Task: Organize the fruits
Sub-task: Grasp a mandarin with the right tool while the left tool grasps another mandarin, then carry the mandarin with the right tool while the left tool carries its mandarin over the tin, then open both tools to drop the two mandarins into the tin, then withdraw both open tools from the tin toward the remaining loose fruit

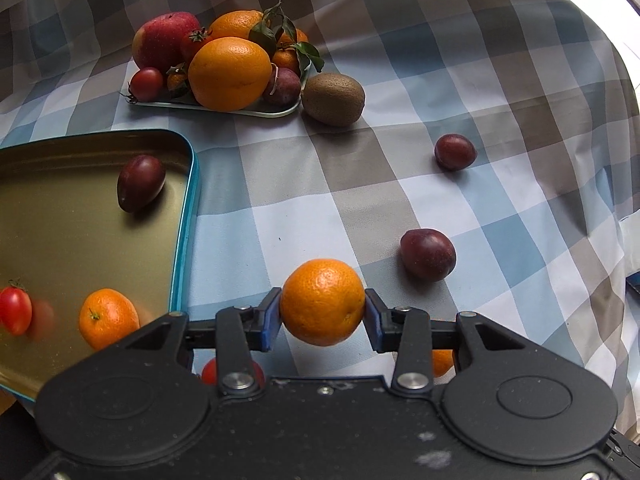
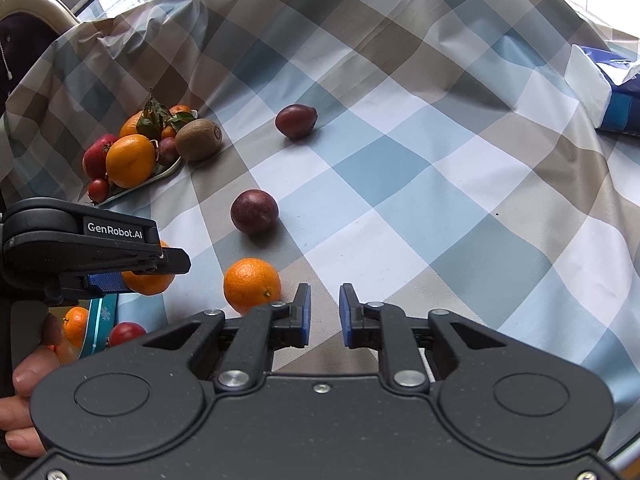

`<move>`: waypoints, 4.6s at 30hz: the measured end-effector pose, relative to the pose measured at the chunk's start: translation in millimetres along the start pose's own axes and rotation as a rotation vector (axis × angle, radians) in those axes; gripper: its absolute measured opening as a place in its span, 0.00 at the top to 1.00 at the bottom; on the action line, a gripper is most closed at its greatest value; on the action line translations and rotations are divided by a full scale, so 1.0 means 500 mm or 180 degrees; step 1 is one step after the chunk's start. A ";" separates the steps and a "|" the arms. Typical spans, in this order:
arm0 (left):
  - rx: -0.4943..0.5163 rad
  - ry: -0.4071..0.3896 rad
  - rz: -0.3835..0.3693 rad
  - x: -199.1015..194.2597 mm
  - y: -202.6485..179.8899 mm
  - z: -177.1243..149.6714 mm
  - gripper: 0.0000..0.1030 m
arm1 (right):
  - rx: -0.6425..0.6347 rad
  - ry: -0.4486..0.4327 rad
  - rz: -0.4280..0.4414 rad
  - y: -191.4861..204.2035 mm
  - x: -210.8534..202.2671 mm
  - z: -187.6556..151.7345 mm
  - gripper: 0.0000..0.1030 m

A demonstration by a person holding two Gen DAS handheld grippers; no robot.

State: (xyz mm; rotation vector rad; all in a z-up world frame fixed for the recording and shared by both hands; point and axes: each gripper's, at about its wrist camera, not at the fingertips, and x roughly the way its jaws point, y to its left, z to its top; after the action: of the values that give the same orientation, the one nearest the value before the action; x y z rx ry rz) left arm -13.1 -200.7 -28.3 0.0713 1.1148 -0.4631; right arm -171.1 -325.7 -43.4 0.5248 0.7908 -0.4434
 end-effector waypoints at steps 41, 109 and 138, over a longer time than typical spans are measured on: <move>-0.0369 -0.0254 0.0177 -0.082 0.208 0.022 0.60 | -0.0355 -0.0086 0.0004 0.134 0.080 0.002 0.56; -0.0997 -0.0473 0.0952 -0.132 0.551 0.017 0.56 | -0.1116 -0.0201 0.0729 0.461 0.089 -0.040 0.55; 0.0069 -0.0346 0.0534 -0.073 0.211 0.038 0.50 | -0.0450 -0.0298 0.0040 0.208 0.048 0.014 0.55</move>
State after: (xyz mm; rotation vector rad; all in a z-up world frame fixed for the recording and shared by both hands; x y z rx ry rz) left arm 31.6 -99.1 -5.8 0.1556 0.9880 -0.3250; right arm -94.3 -252.4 -29.2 0.3748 0.7225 -0.3945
